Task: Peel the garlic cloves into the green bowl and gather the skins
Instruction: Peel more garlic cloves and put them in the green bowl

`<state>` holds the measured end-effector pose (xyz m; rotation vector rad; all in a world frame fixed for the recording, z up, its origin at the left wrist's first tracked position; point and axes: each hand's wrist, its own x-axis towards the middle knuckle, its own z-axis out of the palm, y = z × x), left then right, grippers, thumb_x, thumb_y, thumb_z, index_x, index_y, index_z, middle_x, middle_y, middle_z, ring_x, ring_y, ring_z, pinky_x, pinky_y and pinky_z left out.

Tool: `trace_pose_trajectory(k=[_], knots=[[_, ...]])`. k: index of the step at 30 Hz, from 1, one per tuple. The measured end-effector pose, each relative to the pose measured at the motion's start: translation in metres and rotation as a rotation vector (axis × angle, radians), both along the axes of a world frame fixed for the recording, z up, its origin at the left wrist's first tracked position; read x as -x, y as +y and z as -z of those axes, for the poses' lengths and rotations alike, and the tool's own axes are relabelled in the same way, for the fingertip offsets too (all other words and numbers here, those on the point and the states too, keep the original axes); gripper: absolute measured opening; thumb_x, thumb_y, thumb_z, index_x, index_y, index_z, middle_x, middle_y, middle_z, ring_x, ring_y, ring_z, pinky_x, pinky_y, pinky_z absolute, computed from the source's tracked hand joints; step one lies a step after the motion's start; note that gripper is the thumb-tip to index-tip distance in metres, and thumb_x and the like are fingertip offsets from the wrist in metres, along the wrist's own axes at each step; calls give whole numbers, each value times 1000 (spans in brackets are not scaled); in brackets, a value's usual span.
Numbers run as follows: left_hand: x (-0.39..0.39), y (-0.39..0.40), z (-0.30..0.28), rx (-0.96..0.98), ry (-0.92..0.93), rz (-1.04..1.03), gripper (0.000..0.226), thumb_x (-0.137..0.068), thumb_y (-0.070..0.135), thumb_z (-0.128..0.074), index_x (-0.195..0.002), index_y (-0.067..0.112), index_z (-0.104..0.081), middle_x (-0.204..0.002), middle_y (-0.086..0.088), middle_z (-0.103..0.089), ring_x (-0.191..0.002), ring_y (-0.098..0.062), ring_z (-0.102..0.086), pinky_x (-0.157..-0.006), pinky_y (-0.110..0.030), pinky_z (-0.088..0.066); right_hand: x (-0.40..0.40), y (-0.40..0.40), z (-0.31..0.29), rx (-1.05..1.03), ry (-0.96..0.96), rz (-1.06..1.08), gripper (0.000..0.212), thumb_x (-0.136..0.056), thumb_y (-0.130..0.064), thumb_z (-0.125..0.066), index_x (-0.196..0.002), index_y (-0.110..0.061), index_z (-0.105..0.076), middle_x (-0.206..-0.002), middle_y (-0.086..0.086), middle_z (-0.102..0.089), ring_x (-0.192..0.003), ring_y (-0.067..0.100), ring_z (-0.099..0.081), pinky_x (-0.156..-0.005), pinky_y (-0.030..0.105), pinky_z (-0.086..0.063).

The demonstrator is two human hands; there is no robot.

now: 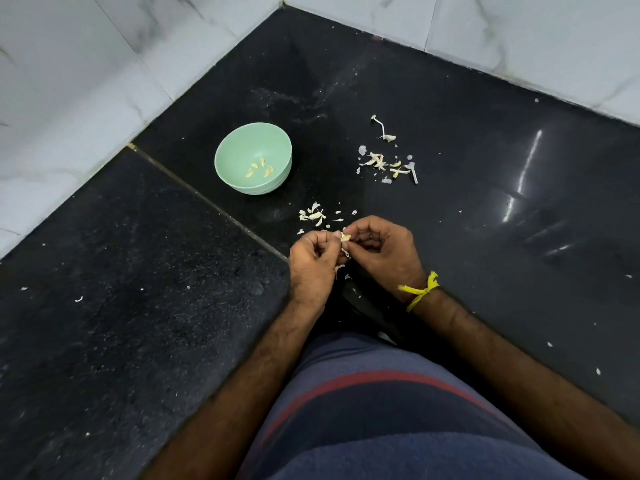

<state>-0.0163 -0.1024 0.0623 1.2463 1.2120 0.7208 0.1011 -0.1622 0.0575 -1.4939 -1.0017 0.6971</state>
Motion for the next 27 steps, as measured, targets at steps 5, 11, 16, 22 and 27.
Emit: trace_pose_trajectory(k=[5, 11, 16, 22, 27], knots=[[-1, 1, -1, 3, -34, -2, 16, -96, 11, -66, -84, 1, -70, -84, -22, -73, -75, -24, -71, -77, -36, -61, 1, -1, -3, -27, -8, 2, 16, -80, 3, -78, -92, -2, -70, -87, 4, -74, -78, 14, -73, -74, 26, -59], [-2, 0, -1, -2, -72, 0, 12, -96, 9, -67, -85, 5, -70, -81, -16, -72, -75, -22, -69, -76, -33, -60, 3, -2, -6, -11, 126, 17, 12, -82, 5, -74, -90, 3, -65, -80, 11, -73, -70, 15, -73, -68, 25, -59], [-4, -1, -4, -23, -85, -24, 17, -97, 10, -66, -98, -7, -68, -81, -14, -71, -73, -21, -70, -69, -25, -60, 5, -2, -7, -25, 279, 53, 13, -83, 12, -68, -92, 3, -64, -84, 19, -72, -72, 21, -73, -71, 31, -59], [-6, -4, -6, 30, -125, -61, 9, -98, 8, -63, -93, 1, -68, -74, -3, -72, -64, -8, -69, -63, -18, -55, 5, -4, -1, -28, 411, 102, 18, -81, 11, -69, -96, 0, -69, -91, 22, -72, -83, 38, -70, -83, 50, -57], [-8, -4, -10, 74, -164, -93, 11, -99, 5, -60, -94, -3, -67, -63, 4, -70, -57, -2, -66, -59, -14, -53, 2, -6, 3, -6, 394, 109, 23, -81, 7, -71, -99, -7, -72, -98, 16, -74, -97, 42, -67, -91, 53, -56]])
